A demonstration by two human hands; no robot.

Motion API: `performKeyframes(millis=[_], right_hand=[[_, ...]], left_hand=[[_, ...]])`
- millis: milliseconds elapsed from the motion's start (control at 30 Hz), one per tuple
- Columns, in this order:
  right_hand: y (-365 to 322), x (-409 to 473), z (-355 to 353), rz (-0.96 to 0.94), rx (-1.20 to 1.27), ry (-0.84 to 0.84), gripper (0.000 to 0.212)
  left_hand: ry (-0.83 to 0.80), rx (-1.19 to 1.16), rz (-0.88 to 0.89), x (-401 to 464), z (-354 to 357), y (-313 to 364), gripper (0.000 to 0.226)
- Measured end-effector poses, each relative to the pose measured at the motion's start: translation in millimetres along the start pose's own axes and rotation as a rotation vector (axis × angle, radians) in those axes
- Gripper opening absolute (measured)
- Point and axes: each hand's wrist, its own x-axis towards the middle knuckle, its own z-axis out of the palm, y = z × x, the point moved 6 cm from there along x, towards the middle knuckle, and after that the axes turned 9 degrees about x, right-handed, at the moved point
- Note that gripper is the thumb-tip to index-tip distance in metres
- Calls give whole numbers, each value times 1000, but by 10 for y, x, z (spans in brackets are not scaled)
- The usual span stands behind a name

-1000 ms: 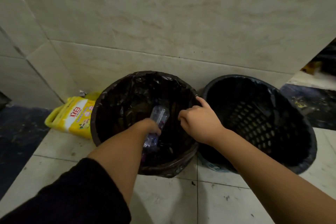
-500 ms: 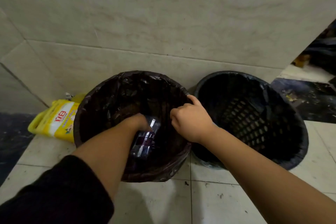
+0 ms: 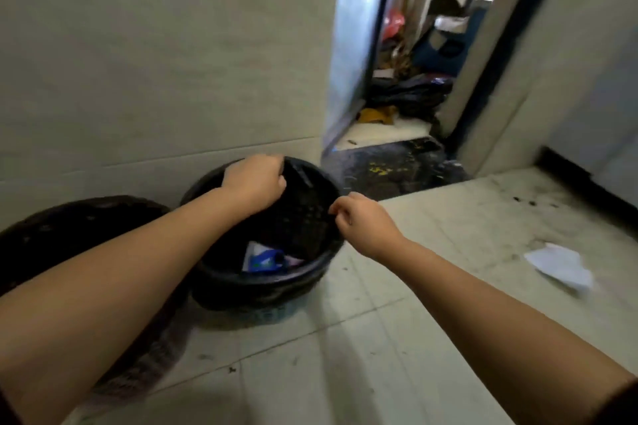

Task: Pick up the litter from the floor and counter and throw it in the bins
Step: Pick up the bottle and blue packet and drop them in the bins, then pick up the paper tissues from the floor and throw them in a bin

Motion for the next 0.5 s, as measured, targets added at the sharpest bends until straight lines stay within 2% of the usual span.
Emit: performKeyframes(millis=[100, 267, 400, 500], right_hand=[[1027, -696, -503, 215, -60, -8, 29], [2649, -2138, -1044, 617, -80, 6, 31], [3572, -3094, -1211, 875, -57, 83, 34], [4064, -3478, -1116, 976, -23, 80, 33]], left_hand=[[-28, 23, 191, 46, 250, 1239, 23], [-230, -25, 421, -350, 912, 3082, 31], [-369, 5, 611, -858, 1471, 4138, 38], [-454, 13, 690, -1103, 1885, 4634, 45]])
